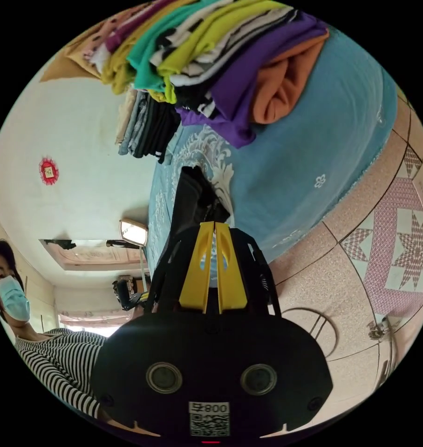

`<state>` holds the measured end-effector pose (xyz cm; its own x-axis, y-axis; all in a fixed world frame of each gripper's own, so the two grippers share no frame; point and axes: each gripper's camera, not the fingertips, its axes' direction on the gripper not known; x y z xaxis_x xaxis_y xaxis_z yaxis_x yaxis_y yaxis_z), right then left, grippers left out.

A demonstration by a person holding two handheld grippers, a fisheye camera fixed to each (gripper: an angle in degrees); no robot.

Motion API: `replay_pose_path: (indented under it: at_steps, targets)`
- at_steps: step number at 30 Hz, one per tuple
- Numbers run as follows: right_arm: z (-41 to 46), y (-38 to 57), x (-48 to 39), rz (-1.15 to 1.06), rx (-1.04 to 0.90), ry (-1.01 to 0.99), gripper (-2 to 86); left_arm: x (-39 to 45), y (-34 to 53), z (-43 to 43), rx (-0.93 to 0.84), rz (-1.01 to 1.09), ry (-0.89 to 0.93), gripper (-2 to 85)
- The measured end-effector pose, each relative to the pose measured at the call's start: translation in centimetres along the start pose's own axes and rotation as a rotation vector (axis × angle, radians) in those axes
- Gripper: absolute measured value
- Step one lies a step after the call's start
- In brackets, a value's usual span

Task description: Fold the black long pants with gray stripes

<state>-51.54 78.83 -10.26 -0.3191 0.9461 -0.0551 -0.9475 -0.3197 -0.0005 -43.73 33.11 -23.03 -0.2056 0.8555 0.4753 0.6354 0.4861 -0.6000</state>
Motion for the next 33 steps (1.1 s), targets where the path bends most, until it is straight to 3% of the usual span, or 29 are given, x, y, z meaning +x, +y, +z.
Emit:
replay_pose_path:
  at_steps: [4,7,11,18,24,26,30,33]
  targets:
    - [0.8,0.5,-4.3,-0.114,0.026,0.025,0.0,0.7,-0.1,-1.6,0.072,0.047,0.035,1.2]
    - [5.3,-0.5,-8.9,-0.252,-0.072,0.113,0.0,0.8,-1.5,-1.8,0.086,0.066,0.023,0.8]
    - [12.3,0.4,-10.7,-0.357,-0.225,0.469,0.0,0.0,-3.7,-2.4,0.118,0.067,-0.030,0.3]
    - [14.0,3.7,-10.1,-0.254,-0.121,0.352,0.0,-2.9,-6.8,-2.6,0.136,0.053,-0.079,0.2]
    - [19.4,5.6,-16.1,-0.328,-0.051,0.560,0.0,-5.7,-8.7,-1.8,0.092,0.020,-0.129,0.2]
    - [21.8,6.0,-18.8,-0.401,-0.032,0.535,0.0,-6.6,-8.1,-2.3,0.102,0.020,-0.111,0.2]
    - [30.8,5.1,-23.3,-0.568,-0.094,0.582,0.0,-7.9,-6.7,-3.1,0.130,0.005,-0.094,0.1]
    - [37.4,3.3,-21.3,-0.508,-0.230,0.709,0.0,-9.2,-5.6,-4.1,0.135,-0.022,-0.073,0.1]
